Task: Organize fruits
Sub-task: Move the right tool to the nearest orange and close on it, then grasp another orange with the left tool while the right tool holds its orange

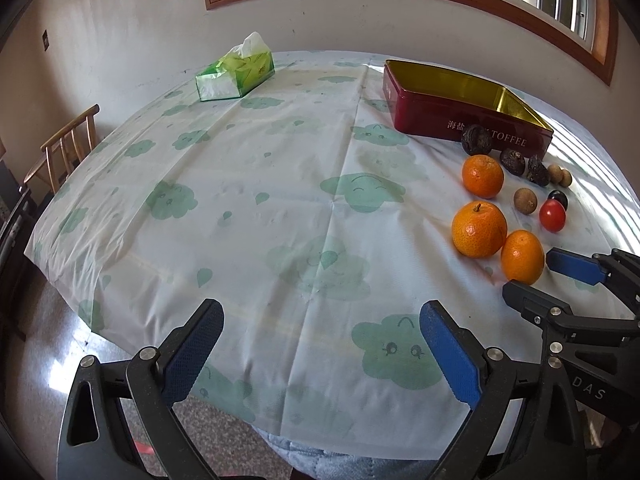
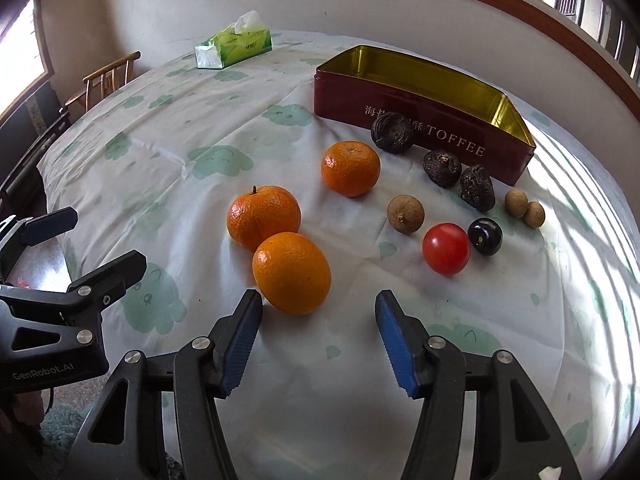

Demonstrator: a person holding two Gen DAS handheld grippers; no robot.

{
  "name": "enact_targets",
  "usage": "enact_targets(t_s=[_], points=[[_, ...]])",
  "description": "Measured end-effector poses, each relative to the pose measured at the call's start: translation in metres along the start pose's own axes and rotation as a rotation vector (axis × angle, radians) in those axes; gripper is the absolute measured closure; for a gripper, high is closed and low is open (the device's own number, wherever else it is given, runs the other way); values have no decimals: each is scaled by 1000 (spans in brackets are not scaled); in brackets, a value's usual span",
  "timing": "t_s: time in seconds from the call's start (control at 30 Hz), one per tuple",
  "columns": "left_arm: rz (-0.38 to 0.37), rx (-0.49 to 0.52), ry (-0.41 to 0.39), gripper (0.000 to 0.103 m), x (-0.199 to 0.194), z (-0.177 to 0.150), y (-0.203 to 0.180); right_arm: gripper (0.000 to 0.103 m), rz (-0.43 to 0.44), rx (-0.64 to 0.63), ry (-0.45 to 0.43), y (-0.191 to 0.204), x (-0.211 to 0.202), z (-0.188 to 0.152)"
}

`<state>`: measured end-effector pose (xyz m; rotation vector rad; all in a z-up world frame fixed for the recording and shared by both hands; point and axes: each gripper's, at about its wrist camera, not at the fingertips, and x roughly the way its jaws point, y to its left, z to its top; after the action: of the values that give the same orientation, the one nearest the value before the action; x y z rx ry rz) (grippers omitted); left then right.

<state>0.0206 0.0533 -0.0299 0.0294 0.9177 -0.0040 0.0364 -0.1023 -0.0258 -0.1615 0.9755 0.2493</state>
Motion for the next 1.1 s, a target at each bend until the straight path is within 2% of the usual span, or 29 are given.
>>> enact_targets(t_s=[0.17,0.23,0.3,0.67,0.97,1.1], points=[[-2,16,8,5,5,1,-3,54,16,3,-5,0,6,4],[-3,22,10,5,7,1,-4,59,19,7,-14,-1,7,5],[-10,30,11,5,8,1,-6,72,22,4,-21,-2,6,6],[-75,102,-15,6,6,5,-29,73,13,54,-23,-20,0,-2],[-184,119,-25,6,9,15,-55,73,-41,165,-17,-61,-9,-16],[-203,139,-27,6,11,18,-67,73,-71,206,-16,-80,-14,-23]])
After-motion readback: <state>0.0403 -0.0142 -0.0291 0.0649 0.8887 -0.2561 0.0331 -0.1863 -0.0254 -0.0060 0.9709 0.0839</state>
